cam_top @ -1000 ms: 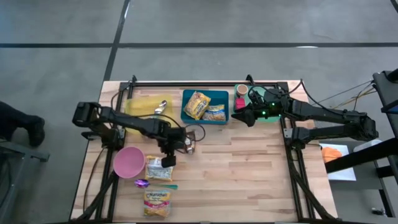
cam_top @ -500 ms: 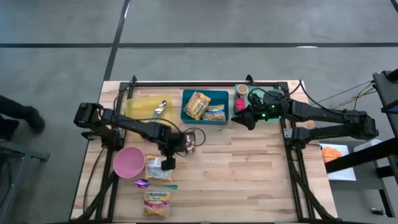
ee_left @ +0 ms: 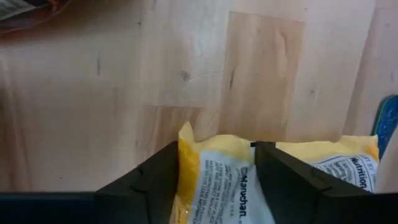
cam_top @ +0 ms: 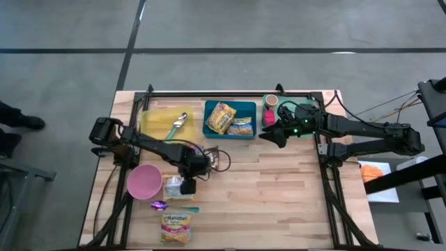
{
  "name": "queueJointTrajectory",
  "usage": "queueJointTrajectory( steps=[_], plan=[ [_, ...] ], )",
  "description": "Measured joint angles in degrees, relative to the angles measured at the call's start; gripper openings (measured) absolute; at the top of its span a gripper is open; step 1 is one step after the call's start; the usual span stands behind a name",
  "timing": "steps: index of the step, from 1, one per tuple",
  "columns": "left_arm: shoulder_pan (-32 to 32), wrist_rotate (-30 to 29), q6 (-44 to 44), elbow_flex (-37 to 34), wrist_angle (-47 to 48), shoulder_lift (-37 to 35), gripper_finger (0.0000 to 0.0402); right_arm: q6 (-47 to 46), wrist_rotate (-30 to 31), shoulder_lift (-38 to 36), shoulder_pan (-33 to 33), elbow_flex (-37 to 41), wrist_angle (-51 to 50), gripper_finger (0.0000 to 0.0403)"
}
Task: Pick & Place Food Item
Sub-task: Put the yellow noodle pack into the blue bin
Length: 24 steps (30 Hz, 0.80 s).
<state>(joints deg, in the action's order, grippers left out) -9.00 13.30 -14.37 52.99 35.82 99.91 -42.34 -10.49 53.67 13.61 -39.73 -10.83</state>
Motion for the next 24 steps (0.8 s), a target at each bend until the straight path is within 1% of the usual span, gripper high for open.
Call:
queueJointTrajectory(
  steps=[4,10,11,16,20,24],
  plan=[
    [0.1,0.2,0.8,0.0,-0.1,-0.4,0.0153,-0.6,0.1,0.0,-0.7,0.0,0.0,0.0294],
    [-0.1,3.0,2.4,0.2,-0.2,-0.6,0.0025,-0.6,0.1,0.0,-0.6,0.0,0.0,0.0294],
    [0.0,3.2,2.4,0.2,-0.3,-0.6,0.0018,-0.5,0.1,0.0,-0.6,0.0,0.0,0.0294],
    [0.0,3.8,2.4,0.8,0.5,-0.9,0.0018,-0.1,0.1,0.0,-0.6,0.0,0.0,0.0294],
    [0.0,4.2,2.4,3.0,1.3,-2.4,0.0018,-0.1,0.0,0.0,-0.6,0.0,-0.1,0.0294],
    [0.0,1.8,2.5,6.1,1.6,-5.1,0.0018,0.1,0.1,0.0,-0.6,0.0,-0.1,0.0294]
  ],
)
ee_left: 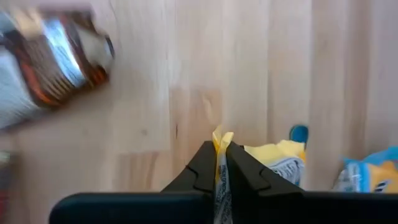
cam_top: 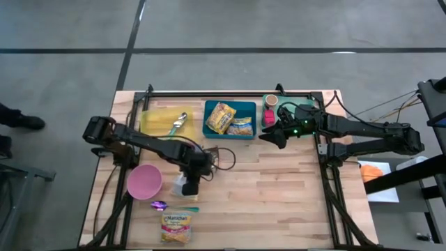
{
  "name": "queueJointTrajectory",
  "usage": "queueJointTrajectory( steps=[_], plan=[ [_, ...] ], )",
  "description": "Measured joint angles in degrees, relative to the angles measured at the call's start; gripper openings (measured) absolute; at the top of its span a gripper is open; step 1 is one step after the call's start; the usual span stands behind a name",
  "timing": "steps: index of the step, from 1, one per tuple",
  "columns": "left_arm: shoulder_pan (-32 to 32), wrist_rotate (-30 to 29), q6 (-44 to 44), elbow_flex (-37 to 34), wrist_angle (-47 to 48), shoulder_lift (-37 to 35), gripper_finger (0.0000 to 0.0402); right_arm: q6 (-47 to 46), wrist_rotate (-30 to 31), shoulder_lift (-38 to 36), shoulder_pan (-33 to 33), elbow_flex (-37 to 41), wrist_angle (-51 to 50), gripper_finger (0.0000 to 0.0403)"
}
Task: Pick & Place Food Item
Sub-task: Put the yellow noodle pack into the blue bin
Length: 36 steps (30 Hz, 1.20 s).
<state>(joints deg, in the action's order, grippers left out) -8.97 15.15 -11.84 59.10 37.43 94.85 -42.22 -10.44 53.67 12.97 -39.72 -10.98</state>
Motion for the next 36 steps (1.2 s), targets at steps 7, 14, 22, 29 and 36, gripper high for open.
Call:
queueJointTrajectory(
  steps=[7,14,22,29,36],
  plan=[
    [0.1,-6.7,1.4,2.1,4.0,-4.0,0.0018,0.2,0.0,0.0,0.0,0.0,-0.2,0.0294],
    [0.2,-7.7,2.9,2.6,2.7,-11.3,0.0018,-0.1,0.0,0.0,-0.1,0.0,-0.4,0.0294],
    [1.9,-9.0,1.5,3.8,-0.4,-20.3,0.0018,0.2,-0.1,0.0,-0.4,0.0,-0.8,0.0294],
    [7.7,-13.3,1.2,9.6,-2.0,-22.4,0.0018,0.6,-0.1,0.0,-0.5,0.0,-0.8,0.0294],
    [21.2,-12.6,1.8,11.9,-8.6,-21.0,0.0018,0.9,0.0,0.0,-0.5,0.0,-0.7,0.0294]
  ],
)
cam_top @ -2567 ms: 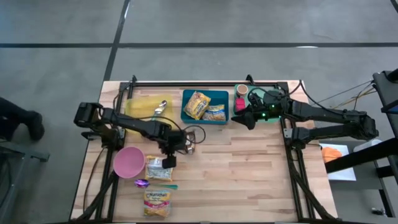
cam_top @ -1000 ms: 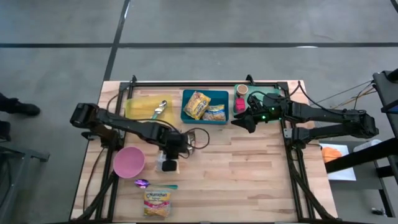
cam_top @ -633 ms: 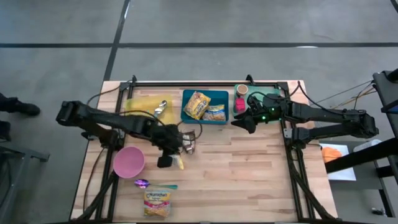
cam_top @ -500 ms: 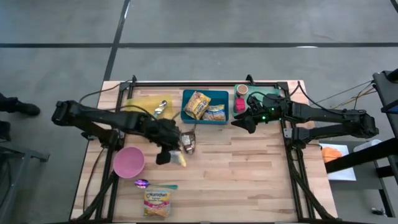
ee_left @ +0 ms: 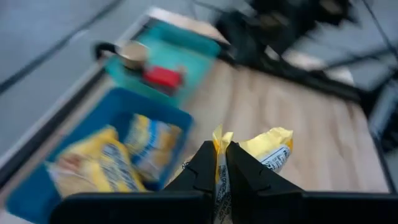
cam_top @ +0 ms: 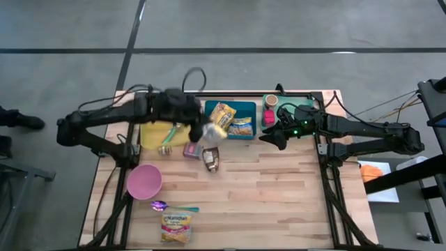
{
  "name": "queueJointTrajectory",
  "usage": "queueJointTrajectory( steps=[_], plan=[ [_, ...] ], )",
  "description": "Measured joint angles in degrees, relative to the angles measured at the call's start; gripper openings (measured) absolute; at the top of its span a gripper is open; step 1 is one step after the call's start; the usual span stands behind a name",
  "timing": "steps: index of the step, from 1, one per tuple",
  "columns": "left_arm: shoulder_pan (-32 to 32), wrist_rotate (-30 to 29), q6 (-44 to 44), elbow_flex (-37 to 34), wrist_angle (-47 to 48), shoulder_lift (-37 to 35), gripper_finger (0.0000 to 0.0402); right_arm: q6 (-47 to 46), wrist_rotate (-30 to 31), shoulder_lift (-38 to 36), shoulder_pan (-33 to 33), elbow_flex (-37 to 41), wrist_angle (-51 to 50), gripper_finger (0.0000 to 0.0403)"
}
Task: Pick & Place Food Item
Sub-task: Put the yellow noodle pack into the blue bin
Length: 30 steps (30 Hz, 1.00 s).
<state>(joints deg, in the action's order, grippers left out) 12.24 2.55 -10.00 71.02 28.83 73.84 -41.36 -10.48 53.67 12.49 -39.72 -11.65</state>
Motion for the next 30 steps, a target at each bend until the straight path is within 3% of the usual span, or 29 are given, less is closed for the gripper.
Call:
queueJointTrajectory(
  steps=[5,10,16,22,30],
  plan=[
    [10.9,7.4,-0.9,0.0,-4.6,3.4,0.0018,0.0,0.4,0.0,0.0,0.0,0.2,0.0294],
    [16.1,12.5,-0.9,0.1,-6.5,8.2,0.0018,-0.3,1.7,0.0,-0.1,0.0,0.3,0.0294],
    [17.3,15.1,-0.9,4.5,-5.9,15.9,0.0018,-0.6,3.1,0.0,-0.1,0.0,0.3,0.0294],
    [17.4,14.6,2.4,10.2,0.9,23.0,0.0018,-1.8,3.1,0.0,-0.3,0.0,0.3,0.0294],
    [17.4,14.5,2.7,11.3,3.9,28.0,0.0018,-2.6,3.1,0.0,-0.3,0.0,0.3,0.0294]
  ],
)
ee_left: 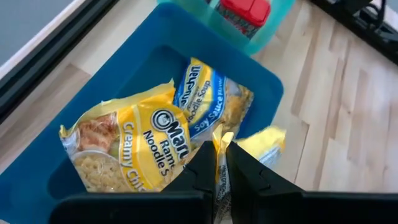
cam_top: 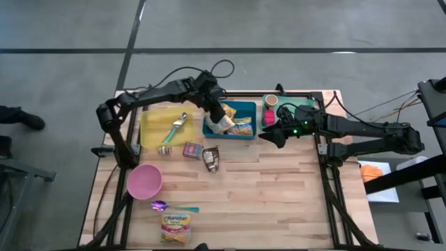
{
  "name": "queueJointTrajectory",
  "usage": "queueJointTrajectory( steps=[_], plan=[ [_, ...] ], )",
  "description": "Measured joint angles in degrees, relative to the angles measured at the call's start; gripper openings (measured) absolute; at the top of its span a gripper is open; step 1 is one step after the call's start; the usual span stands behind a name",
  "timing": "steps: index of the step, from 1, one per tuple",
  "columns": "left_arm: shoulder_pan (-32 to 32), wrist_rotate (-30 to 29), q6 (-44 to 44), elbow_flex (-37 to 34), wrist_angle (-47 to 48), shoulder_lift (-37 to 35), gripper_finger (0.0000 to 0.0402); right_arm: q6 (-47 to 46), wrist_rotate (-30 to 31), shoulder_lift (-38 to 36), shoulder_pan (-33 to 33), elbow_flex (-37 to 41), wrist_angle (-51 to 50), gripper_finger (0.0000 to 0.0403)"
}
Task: Pick & Place Food Item
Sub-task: Put the yellow noodle pack into the blue bin
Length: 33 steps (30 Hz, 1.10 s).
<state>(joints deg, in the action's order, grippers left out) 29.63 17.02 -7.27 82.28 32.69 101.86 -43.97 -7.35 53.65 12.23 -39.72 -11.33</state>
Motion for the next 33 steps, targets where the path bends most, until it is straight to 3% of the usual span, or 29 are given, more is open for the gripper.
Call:
queueJointTrajectory(
  steps=[19,30,33],
  plan=[
    [-0.3,-1.9,3.1,-0.2,0.7,5.3,0.0018,-2.2,0.0,0.0,-1.3,0.0,0.1,0.0294],
    [-0.4,-1.9,3.0,-0.2,-2.0,6.7,0.0018,-2.6,3.1,0.0,-3.2,0.0,0.0,0.0294],
    [-0.4,-1.9,2.7,-0.2,-2.0,6.7,0.0033,-2.6,3.1,0.0,-3.2,0.0,0.0,0.0294]
  ],
)
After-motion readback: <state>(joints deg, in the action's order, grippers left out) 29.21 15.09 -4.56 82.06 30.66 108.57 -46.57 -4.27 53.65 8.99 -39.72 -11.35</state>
